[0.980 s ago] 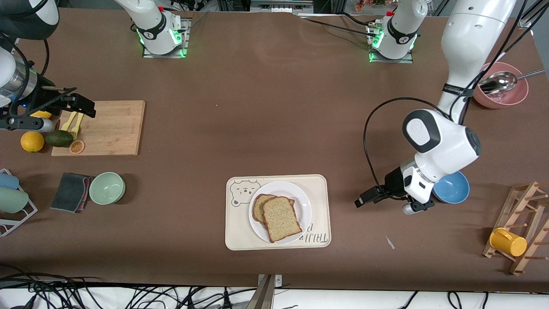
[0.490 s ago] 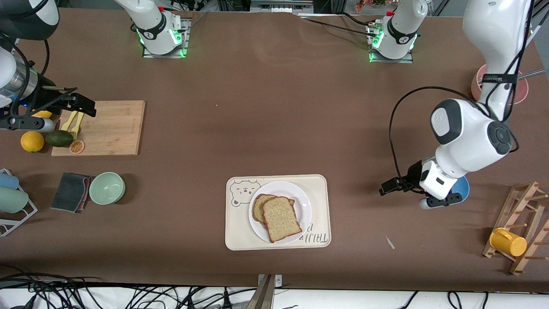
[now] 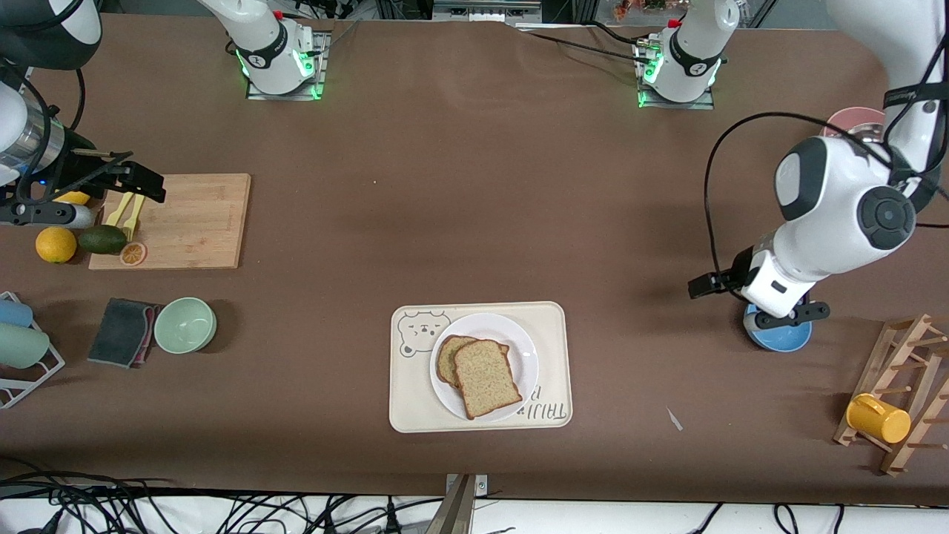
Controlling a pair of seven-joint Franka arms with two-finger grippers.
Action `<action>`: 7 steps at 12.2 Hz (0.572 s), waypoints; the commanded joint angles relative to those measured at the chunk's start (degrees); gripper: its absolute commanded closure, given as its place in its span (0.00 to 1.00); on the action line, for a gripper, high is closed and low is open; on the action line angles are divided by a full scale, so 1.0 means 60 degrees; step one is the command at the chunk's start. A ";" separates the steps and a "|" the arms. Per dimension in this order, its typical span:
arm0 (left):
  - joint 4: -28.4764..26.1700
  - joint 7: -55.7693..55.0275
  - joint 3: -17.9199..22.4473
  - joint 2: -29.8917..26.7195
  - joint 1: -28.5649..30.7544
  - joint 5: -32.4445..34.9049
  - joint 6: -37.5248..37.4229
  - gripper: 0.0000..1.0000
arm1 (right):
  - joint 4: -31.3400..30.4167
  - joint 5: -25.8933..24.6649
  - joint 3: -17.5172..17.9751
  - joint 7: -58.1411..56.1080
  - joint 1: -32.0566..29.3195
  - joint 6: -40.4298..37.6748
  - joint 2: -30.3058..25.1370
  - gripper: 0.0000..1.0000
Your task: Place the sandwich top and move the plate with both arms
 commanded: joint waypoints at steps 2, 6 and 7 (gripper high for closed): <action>-0.0913 -0.0240 -0.0059 -0.1367 0.0126 0.0667 -0.0321 0.00 | -0.0018 0.0146 -0.0018 0.0056 -0.0023 0.0379 -0.0097 0.00; -0.0403 -0.0665 -0.0044 -0.1779 0.0141 0.0580 -0.0394 0.00 | -0.0033 0.0962 -0.0206 0.0012 -0.0052 0.0467 -0.0053 0.00; -0.0096 -0.0665 -0.0044 -0.1750 0.0228 0.0550 -0.0568 0.00 | -0.0033 0.1010 -0.0309 -0.0090 -0.0053 0.0453 -0.0038 0.00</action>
